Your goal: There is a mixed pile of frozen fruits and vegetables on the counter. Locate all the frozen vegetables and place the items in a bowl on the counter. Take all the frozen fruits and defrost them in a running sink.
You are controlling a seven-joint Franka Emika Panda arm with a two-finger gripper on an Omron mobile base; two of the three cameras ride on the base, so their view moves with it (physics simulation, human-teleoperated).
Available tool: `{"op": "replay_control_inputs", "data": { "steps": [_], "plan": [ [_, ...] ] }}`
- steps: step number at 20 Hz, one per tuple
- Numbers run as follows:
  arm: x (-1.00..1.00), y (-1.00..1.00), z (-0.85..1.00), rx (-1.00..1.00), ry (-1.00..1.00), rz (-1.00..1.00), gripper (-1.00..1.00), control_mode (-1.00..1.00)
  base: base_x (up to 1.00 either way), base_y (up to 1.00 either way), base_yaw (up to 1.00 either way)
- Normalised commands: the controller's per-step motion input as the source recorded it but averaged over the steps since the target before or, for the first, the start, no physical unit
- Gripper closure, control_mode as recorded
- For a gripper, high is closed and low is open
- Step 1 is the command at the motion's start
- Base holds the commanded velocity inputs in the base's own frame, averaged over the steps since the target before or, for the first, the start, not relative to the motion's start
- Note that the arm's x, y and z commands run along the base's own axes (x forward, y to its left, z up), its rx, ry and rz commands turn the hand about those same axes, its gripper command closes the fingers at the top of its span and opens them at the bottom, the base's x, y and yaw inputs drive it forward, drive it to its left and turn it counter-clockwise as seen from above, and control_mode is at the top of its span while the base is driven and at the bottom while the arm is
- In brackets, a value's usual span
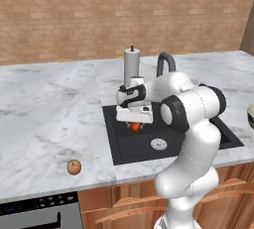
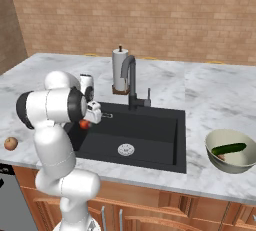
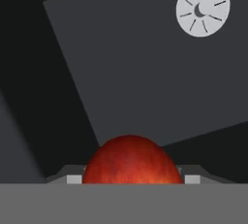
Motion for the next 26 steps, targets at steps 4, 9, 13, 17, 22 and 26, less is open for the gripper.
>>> {"op": "replay_control_inputs", "data": {
  "steps": [4, 9, 13, 17, 22, 26],
  "plan": [
    [0.27, -0.24, -0.39, 0.0, 0.01, 0.01, 1.0, -1.0, 0.0, 0.0, 0.0],
    [0.31, -0.28, -0.33, -0.01, -0.01, 0.02, 1.0, -1.0, 0.0, 0.0, 0.0],
    [0.29, -0.24, -0.31, -0.04, -0.04, 0.01, 1.0, -1.0, 0.0, 0.0, 0.0],
    [0.33, -0.23, -0.31, -0.05, -0.03, 0.01, 1.0, -1.0, 0.0, 0.0, 0.0],
    [0.27, -0.15, -0.32, -0.02, -0.06, 0.03, 1.0, -1.0, 0.0, 0.0, 0.0],
    [0.31, -0.03, -0.29, 0.0, -0.05, 0.06, 1.0, -1.0, 0.0, 0.0, 0.0]
  ]
}}
